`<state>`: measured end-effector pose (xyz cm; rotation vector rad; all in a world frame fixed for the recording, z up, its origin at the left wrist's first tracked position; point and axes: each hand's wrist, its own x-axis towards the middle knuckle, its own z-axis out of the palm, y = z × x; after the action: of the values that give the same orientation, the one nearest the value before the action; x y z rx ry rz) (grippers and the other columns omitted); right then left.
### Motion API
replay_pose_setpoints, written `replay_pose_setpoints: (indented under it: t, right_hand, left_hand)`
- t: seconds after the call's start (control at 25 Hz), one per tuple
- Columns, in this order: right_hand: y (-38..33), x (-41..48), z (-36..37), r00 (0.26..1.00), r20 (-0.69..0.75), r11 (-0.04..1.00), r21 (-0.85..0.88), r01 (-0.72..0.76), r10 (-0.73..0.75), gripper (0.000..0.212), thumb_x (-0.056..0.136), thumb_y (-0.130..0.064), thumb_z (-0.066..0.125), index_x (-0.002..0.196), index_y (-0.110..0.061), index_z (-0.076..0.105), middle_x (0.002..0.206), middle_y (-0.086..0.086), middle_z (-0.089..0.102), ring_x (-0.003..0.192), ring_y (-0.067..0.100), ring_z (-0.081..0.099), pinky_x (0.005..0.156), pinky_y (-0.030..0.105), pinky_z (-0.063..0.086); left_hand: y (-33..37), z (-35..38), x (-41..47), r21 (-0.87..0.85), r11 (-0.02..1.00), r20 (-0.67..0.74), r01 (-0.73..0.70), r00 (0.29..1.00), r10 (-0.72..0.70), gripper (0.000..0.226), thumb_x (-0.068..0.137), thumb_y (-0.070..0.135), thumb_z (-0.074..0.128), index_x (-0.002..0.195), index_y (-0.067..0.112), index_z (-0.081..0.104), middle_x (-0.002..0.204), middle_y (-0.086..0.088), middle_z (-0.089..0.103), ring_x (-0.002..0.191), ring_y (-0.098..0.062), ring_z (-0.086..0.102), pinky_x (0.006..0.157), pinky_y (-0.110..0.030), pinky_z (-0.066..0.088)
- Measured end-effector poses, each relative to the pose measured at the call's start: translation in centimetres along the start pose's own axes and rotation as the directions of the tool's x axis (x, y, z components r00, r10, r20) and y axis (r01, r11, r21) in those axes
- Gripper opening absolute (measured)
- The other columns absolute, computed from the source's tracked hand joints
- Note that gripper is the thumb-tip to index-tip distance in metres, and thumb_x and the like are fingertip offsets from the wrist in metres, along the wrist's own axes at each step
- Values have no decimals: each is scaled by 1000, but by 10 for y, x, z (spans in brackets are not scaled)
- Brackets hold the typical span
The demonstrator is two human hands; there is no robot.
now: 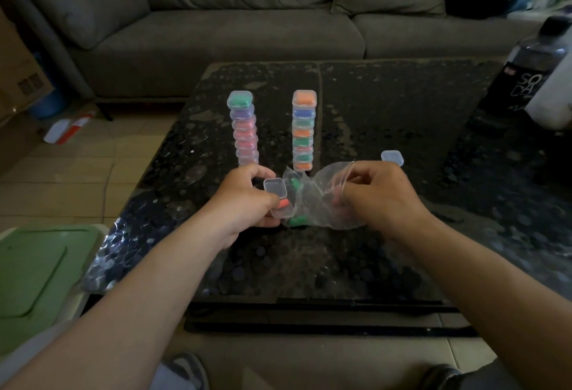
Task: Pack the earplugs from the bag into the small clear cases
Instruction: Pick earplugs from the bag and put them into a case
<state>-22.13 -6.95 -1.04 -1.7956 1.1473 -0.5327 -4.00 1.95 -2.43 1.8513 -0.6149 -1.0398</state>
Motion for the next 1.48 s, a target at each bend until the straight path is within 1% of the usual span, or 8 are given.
replay_pose_setpoints:
  t: [0.16,0.32,0.44,0.52,0.64,0.88,1.12,1.48]
  right_hand:
    - [-2,0,-1,994,-106,1000,2,14,-14,28,90,-4,62,76,-25,74,76,-5,71,77,10,70,70,28,62]
    - [-1,2,-2,968,-215,990,-77,119,-133,19,96,-14,61,93,-32,68,87,-13,66,81,3,64,71,23,57]
    - [-2,3,-4,902,-354,969,-124,215,-245,15,95,-16,62,100,-30,65,94,-13,63,85,1,60,74,18,51]
    - [-6,1,-6,841,-390,927,-176,330,-374,16,93,-15,64,103,-28,64,97,-12,63,88,0,59,74,13,46]
    - [-11,-6,2,810,-253,846,-227,482,-529,18,90,-14,69,103,-26,66,97,-15,62,89,1,59,74,15,49]
    - [-9,-12,16,813,23,794,-203,573,-581,23,90,-17,72,112,-25,70,102,-18,66,95,-1,62,80,14,53]
    - [-4,-8,21,788,25,761,-243,601,-615,19,91,-18,71,110,-22,74,103,-7,74,97,9,66,84,35,57]
    - [-2,-7,24,802,-16,780,-246,575,-597,29,92,-13,70,119,-21,72,111,-7,75,102,4,66,88,16,53]
  left_hand:
    - [-1,0,0,18,1000,-2,9,1000,-8,42,85,-1,79,112,26,60,110,-13,71,91,-25,76,70,-37,65]
    - [0,-1,1,148,988,-42,-35,998,42,44,86,11,79,121,30,61,111,-4,70,93,-19,72,59,-29,53]
    - [4,-1,2,79,991,-105,-106,988,113,44,85,12,80,120,31,63,118,-3,68,91,-19,72,60,-29,52]
    - [7,1,-1,23,987,-104,-157,982,158,44,85,11,81,120,31,64,111,-4,72,89,-19,74,64,-29,55]
    - [9,8,-11,-59,982,-21,-181,983,180,43,84,9,83,118,30,66,88,-7,78,85,-23,76,68,-32,58]
    - [15,11,-16,-296,949,56,-105,990,127,48,83,-5,76,120,24,67,88,-15,76,77,-25,74,70,-38,60]
    - [17,10,-18,-359,929,117,-86,984,136,50,83,-9,72,123,22,64,84,-13,77,73,-22,74,69,-38,61]
    - [16,9,-17,-361,928,74,-96,989,131,55,82,-6,77,127,22,63,106,-19,76,79,-25,77,70,-37,62]
